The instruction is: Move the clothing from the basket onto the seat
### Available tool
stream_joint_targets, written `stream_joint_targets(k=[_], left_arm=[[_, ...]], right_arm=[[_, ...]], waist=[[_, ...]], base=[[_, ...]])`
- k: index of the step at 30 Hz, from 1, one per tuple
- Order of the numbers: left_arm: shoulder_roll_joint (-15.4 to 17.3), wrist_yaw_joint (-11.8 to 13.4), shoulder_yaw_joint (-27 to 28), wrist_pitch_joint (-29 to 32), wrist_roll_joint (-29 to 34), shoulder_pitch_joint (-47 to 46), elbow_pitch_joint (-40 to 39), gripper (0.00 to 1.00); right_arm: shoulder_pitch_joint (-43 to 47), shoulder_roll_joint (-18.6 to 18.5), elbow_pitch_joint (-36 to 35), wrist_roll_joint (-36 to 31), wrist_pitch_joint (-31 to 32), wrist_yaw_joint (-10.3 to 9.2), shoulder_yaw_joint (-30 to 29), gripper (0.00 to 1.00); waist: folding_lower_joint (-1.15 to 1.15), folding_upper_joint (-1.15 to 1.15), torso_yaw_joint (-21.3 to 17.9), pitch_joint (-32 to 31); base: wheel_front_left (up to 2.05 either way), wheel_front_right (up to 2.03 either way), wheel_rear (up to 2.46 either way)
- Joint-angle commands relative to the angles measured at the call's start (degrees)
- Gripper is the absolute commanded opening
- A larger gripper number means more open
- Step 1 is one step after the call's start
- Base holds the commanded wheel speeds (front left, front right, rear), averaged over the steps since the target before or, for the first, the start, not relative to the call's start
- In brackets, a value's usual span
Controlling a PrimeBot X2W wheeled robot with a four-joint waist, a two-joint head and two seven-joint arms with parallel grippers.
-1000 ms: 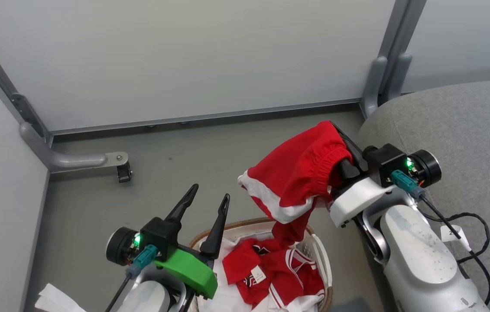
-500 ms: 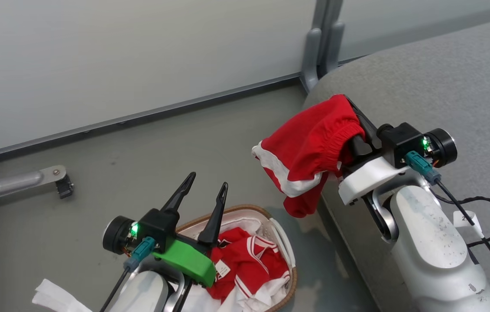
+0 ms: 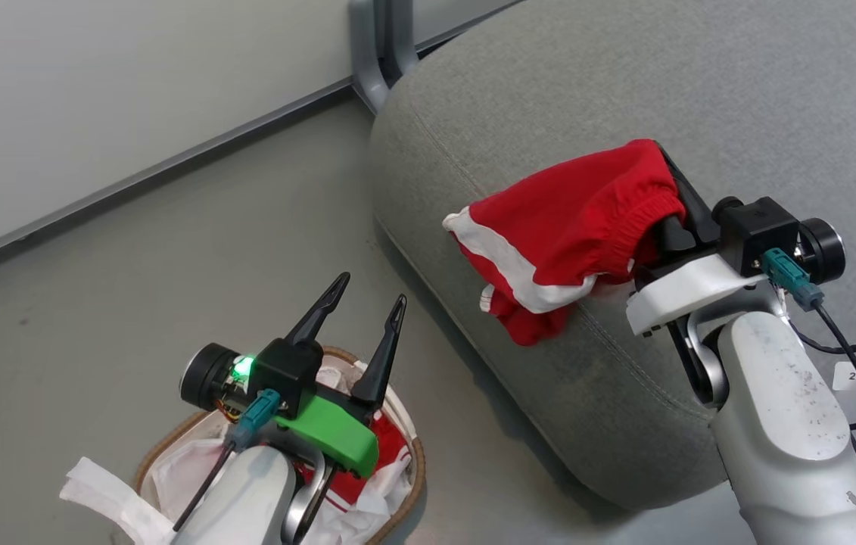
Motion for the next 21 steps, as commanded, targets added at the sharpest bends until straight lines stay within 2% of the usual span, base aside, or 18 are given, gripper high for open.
stream_joint_targets(k=[1, 10, 18, 21], left_arm=[[0.8, -0.2, 0.0, 0.0, 0.2, -1.1, 0.3, 1.0], [0.7, -0.4, -1.2, -0.1, 0.7, -3.1, 0.3, 1.0], [1.3, -0.4, -1.7, -0.1, 1.3, -5.3, -0.3, 1.0], [1.4, -0.4, -1.9, -0.1, 1.7, -6.5, -0.6, 1.0]], right_arm=[[0.4, 0.0, -0.5, 0.1, -0.1, -0.08, -0.5, 0.0], [-4.1, 0.0, -1.9, -3.7, -0.1, -0.08, -4.2, 0.0], [-14.9, 0.0, -4.0, -9.7, -0.1, -0.08, -10.5, 0.0], [-20.3, -1.3, -4.4, -12.0, -0.1, -0.08, -13.5, 0.0]], waist=[[0.0, 0.0, -4.2, 4.4], [0.0, 0.0, -0.6, 7.4], [0.0, 0.0, 5.1, 12.5], [0.0, 0.0, 7.5, 15.3]], base=[[0.0, 0.0, 0.0], [0.0, 0.0, 0.0], [0.0, 0.0, 0.0], [0.0, 0.0, 0.0]])
